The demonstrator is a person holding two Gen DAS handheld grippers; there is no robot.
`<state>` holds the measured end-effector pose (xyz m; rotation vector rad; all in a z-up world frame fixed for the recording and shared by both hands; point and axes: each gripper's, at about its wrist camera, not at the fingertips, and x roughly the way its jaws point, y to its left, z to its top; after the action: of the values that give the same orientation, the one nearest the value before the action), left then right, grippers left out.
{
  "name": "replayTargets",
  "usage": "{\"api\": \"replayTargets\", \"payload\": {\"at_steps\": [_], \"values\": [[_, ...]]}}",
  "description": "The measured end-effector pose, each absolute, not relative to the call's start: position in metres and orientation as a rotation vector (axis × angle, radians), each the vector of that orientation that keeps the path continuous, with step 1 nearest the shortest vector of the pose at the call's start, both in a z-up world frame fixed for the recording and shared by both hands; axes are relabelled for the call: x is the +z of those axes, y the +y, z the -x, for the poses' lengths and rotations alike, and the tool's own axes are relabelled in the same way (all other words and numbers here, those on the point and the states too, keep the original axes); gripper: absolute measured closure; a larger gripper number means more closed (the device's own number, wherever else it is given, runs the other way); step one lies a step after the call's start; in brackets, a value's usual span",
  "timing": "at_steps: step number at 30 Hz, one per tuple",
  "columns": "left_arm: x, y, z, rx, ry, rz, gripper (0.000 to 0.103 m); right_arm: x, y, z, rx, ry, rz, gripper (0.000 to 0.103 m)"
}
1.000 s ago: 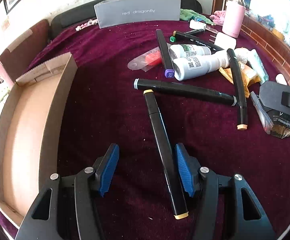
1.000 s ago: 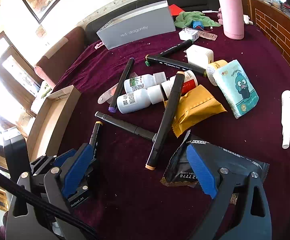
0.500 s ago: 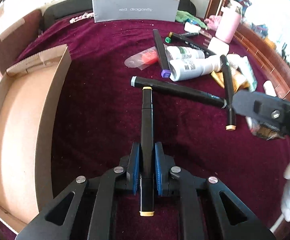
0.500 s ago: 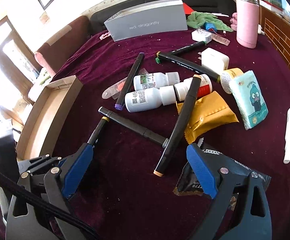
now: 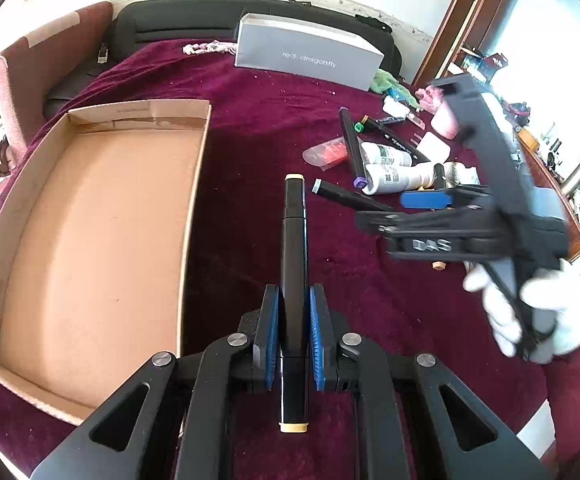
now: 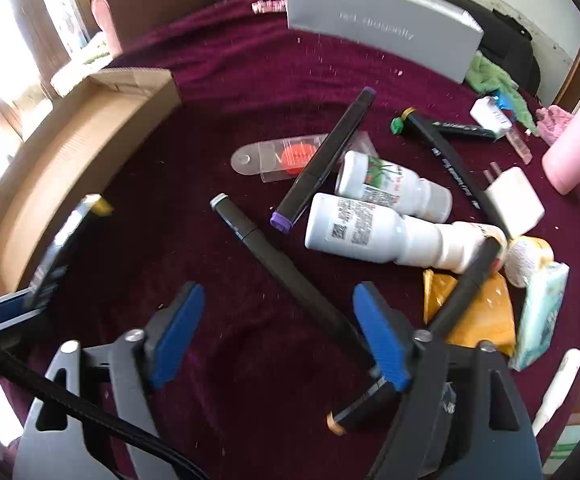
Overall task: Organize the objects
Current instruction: 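Grasp a black marker with the left tool while the right tool grasps another black marker, then carry both black markers over the cardboard tray and lower them inside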
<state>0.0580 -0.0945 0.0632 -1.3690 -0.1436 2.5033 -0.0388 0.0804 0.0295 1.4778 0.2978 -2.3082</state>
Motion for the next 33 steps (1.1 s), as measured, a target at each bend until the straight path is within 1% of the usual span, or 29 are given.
{"api": "replayTargets", "payload": {"at_steps": [4, 7, 11, 12, 13, 14, 15, 16, 17, 21, 29, 33], "values": [[0.062, -0.098, -0.059, 2.506, -0.159, 1.362, 0.091, 0.02, 0.072, 0.048, -2.304, 0.318, -1.52, 0.03], [0.06, -0.102, -0.061, 2.498, -0.174, 1.365, 0.091, 0.014, 0.065, 0.05, -2.309, 0.338, -1.544, 0.034], [0.058, -0.105, -0.063, 2.506, -0.169, 1.36, 0.091, 0.015, 0.066, 0.052, -2.323, 0.322, -1.548, 0.036], [0.058, -0.107, -0.064, 2.507, -0.176, 1.359, 0.091, 0.016, 0.067, 0.052, -2.327, 0.319, -1.547, 0.043], [0.057, -0.108, -0.064, 2.508, -0.178, 1.36, 0.091, 0.017, 0.069, 0.052, -2.339, 0.309, -1.548, 0.053], [0.056, -0.109, -0.064, 2.506, -0.181, 1.363, 0.091, 0.018, 0.071, 0.052, -2.349, 0.304, -1.553, 0.06], [0.056, -0.109, -0.065, 2.505, -0.186, 1.363, 0.091, 0.02, 0.072, 0.052, -2.352, 0.303, -1.558, 0.075], [0.055, -0.11, -0.066, 2.505, -0.191, 1.363, 0.091, 0.02, 0.073, 0.052, -2.356, 0.304, -1.567, 0.087], [0.055, -0.111, -0.066, 2.507, -0.196, 1.361, 0.091, 0.02, 0.073, 0.052, -2.36, 0.308, -1.576, 0.091], [0.058, -0.115, -0.07, 2.522, -0.213, 1.343, 0.091, 0.024, 0.074, 0.046, -2.38, 0.298, -1.594, 0.091], [0.07, -0.13, -0.08, 2.558, -0.242, 1.292, 0.091, 0.051, 0.087, 0.025, -2.364, 0.09, -1.545, 0.091], [0.08, -0.14, -0.085, 2.581, -0.261, 1.257, 0.091, 0.069, 0.079, 0.009, -2.35, 0.056, -1.502, 0.091]]}}
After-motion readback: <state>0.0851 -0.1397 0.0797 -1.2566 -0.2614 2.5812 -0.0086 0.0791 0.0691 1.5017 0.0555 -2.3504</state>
